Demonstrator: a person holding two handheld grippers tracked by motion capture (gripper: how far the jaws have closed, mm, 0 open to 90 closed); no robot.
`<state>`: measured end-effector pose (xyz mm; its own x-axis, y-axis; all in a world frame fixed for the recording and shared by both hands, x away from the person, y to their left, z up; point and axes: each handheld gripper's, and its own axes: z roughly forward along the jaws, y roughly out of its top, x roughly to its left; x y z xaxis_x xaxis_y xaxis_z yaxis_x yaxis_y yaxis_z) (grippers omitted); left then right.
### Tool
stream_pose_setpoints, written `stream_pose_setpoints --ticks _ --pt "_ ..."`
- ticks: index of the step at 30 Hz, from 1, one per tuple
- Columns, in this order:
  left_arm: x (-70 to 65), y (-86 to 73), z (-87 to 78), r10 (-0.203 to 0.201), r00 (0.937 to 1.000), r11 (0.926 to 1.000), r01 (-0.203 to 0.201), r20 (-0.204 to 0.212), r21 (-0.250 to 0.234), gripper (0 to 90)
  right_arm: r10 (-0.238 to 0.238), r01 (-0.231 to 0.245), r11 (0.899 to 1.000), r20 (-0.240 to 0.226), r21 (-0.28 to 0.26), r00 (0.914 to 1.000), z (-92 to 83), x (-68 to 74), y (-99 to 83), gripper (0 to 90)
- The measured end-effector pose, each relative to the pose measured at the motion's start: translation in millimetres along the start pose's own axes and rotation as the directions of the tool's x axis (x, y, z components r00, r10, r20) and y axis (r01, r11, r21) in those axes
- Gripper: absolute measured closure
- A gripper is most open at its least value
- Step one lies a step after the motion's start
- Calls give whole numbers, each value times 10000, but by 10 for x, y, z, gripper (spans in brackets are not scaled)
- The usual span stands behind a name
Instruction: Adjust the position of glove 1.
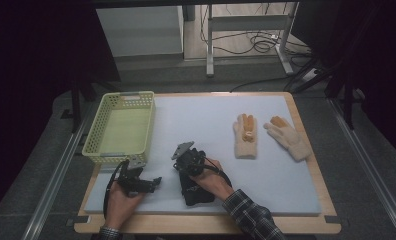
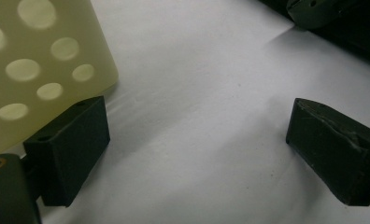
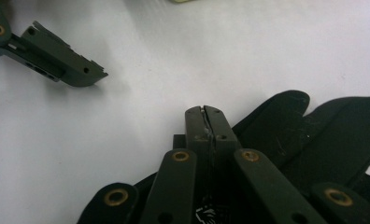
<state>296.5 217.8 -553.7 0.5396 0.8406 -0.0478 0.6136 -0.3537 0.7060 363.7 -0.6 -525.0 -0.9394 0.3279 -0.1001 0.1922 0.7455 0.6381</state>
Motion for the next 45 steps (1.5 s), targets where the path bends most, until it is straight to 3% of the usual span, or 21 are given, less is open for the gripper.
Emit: stream_pose_setpoints --ticks 6,15,18,19,20,23,30,37,45 --pt "0 0 0 2 10000 10000 -2 -1 1 63 142 -147 9998 479 93 9988 -33 -28 -21 886" --pt "-2 0 0 -35 10000 10000 35 5 7 63 803 -807 9967 1228 -20 9892 -90 -233 -102 886" --pt "-2 -1 0 -36 10000 10000 36 7 5 63 1207 -1185 9925 936 -286 9883 -88 -279 -118 883" --pt "-2 -1 0 -39 10000 10000 39 8 4 63 1078 -1038 9932 784 -528 9911 -109 -261 -117 825" --pt "-2 0 0 -38 10000 10000 38 7 3 63 1078 -1038 9932 784 -528 9911 -109 -261 -117 825" --pt "1 0 0 4 10000 10000 -4 0 8 63 1361 -1307 9850 413 -1130 9898 -226 -235 -106 724" --pt "-1 0 1 -29 10000 10000 29 13 -21 63 1446 -1349 9805 596 -1431 9877 -434 -255 -153 636" --pt "0 0 0 4 10000 10000 -4 1 9 63 1759 -1625 9712 641 -1741 9823 -763 -278 -377 654" --pt "-7 0 3 -54 10000 10000 54 -3 -17 63 2119 -2008 9702 724 -1356 9746 -1039 -250 -825 858"
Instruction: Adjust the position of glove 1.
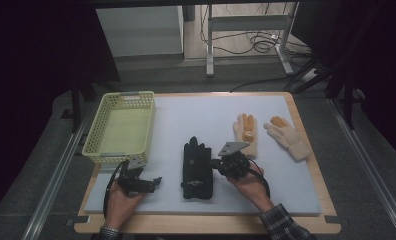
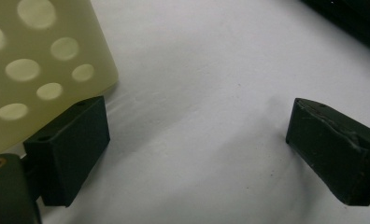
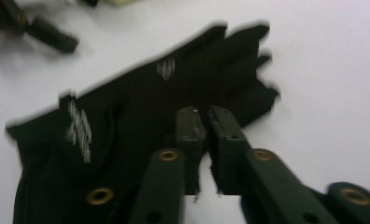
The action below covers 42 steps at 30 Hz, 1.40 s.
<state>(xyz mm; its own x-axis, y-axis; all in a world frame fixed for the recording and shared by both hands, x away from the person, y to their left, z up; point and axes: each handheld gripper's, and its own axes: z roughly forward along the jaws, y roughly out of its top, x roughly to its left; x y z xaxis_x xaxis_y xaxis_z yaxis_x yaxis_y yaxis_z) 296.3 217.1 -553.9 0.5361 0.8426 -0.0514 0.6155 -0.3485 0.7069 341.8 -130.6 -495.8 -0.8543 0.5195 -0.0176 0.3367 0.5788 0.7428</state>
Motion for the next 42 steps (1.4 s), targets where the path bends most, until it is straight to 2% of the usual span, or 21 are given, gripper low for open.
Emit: stream_pose_setpoints --ticks 3,6,8,12,20,24,33,35,38,40,42 --pt "1 1 -3 49 10000 10000 -48 -9 43 62 195 -193 9998 -311 59 9993 -48 25 -188 883" --pt "-1 2 -2 61 10000 10000 -61 -21 50 62 66 -62 10000 -656 61 9978 -64 105 -328 884" --pt "0 2 -2 57 10000 10000 -56 -16 63 63 -105 123 9998 -916 185 9957 -36 198 -395 884" --pt "6 4 -2 11 10000 10000 -11 20 67 62 -266 306 9989 -1071 356 9939 39 278 -414 883" --pt "19 2 -13 89 9999 9999 -90 138 70 64 -323 366 9990 -1476 268 9885 229 423 -307 883" --pt "52 -25 -55 119 9998 9998 -122 133 169 70 -331 361 9992 -1520 171 9878 381 509 -196 883" --pt "69 -59 -66 336 9991 9992 -342 250 215 27 -230 241 9997 -1422 61 9896 618 566 -15 879" --pt "70 -61 -65 285 9992 9994 -291 275 206 27 -274 291 9995 -1364 102 9903 633 579 5 871" --pt "72 -62 -65 258 9993 9994 -264 288 204 28 -471 509 9985 -1472 216 9880 598 578 1 809" --pt "72 -63 -65 240 9993 9995 -245 290 177 28 -593 626 9978 -1242 234 9905 546 557 -22 798" --pt "73 -63 -69 279 9992 9994 -284 277 186 30 -491 510 9986 -1141 138 9923 471 491 -56 780"
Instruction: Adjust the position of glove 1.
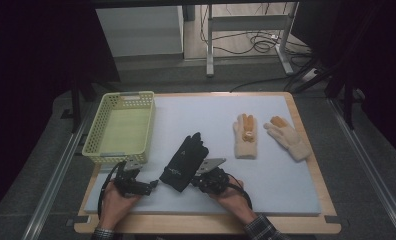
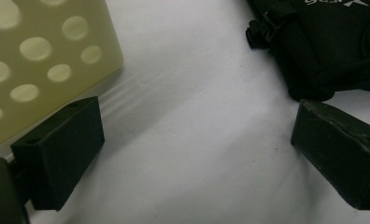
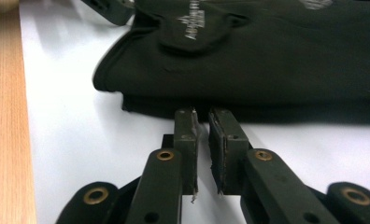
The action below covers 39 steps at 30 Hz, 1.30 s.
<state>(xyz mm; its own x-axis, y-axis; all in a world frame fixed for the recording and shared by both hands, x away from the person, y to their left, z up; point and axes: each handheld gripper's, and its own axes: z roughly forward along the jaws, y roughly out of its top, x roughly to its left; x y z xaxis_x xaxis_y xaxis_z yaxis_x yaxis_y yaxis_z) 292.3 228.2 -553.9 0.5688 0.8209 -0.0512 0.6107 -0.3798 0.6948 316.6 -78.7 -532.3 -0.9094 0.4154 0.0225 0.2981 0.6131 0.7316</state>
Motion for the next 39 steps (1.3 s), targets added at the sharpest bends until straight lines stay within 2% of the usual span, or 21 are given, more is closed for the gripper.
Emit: stream_pose_setpoints --ticks 4,8,11,18,21,24,29,32,34,39 --pt "-7 -9 -16 -71 9999 10000 72 77 -25 34 260 -254 9996 514 -135 9983 -186 -144 -95 723" --pt "-16 -12 -49 -322 9965 9993 334 773 -148 15 694 -676 9975 1014 -210 9924 -366 -287 -232 649" --pt "-68 25 -66 -180 9950 9994 207 979 -273 1 972 -949 9952 1401 -231 9853 -485 -384 -353 583" --pt "-220 199 -66 98 9923 9996 -66 1233 -264 0 1926 -1891 9813 2204 -372 9562 -705 -614 -613 396" --pt "-276 300 -50 164 9914 9995 -126 1297 -303 0 2065 -2038 9783 2536 -371 9450 -777 -682 -685 336" --pt "-337 411 0 319 9912 9992 -285 1286 -280 0 2035 -2038 9785 3073 -315 9296 -837 -734 -736 283" --pt "-445 602 154 541 9909 9984 -554 1234 74 0 2285 -2300 9725 3430 -369 9111 -913 -828 -810 208" --pt "-483 714 251 478 9886 9984 -514 1424 218 0 2406 -2436 9693 3282 -326 9135 -915 -849 -819 184" --pt "-485 781 326 388 9881 9983 -447 1490 362 0 2252 -2311 9726 3399 -235 9131 -904 -835 -816 182" --pt "-469 878 526 95 9851 9965 -237 1718 805 0 2285 -2331 9721 3377 -274 9131 -904 -836 -821 181"
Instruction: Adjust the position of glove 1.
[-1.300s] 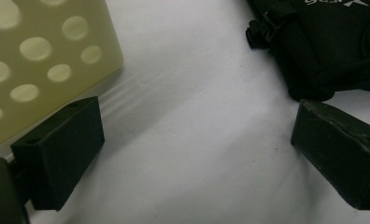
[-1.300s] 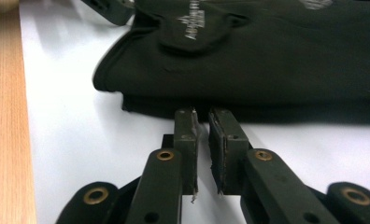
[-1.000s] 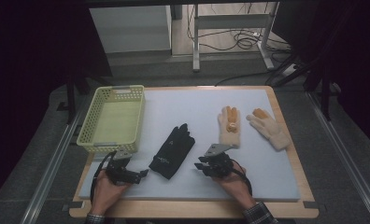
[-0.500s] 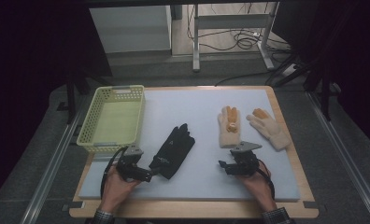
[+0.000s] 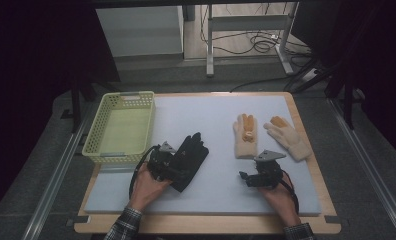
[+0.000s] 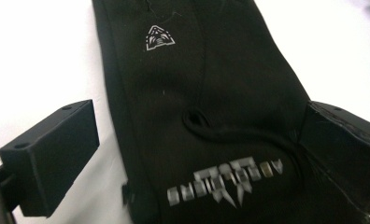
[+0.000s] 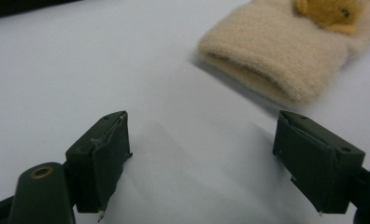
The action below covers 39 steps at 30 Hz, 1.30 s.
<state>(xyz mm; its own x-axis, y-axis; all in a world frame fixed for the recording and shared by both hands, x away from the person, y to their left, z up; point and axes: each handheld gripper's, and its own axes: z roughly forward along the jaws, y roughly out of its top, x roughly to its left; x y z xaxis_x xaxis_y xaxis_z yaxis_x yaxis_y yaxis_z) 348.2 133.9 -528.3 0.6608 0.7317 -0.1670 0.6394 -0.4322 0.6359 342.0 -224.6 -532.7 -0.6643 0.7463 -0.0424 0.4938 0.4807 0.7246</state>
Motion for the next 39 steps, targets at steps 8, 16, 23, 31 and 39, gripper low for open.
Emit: stream_pose_setpoints --ticks 8,16,23,31,39 --pt "-202 16 76 256 9986 9980 -229 -457 584 0 -24 24 10000 22 -11 10000 0 4 -3 182" --pt "-284 46 176 523 9917 9913 -373 -1179 1260 0 -58 58 10000 64 -16 10000 0 10 -5 182" --pt "-269 92 166 244 9906 9890 -42 -1347 1482 31 -80 80 10000 81 -29 9999 -1 13 -6 182" --pt "10 110 -11 -290 9955 9902 410 -904 1333 493 -99 100 9999 94 -33 9999 0 15 -6 182" --pt "52 87 -67 -136 9968 9953 211 -792 948 639 -100 100 9999 93 -28 9999 0 15 -6 182"
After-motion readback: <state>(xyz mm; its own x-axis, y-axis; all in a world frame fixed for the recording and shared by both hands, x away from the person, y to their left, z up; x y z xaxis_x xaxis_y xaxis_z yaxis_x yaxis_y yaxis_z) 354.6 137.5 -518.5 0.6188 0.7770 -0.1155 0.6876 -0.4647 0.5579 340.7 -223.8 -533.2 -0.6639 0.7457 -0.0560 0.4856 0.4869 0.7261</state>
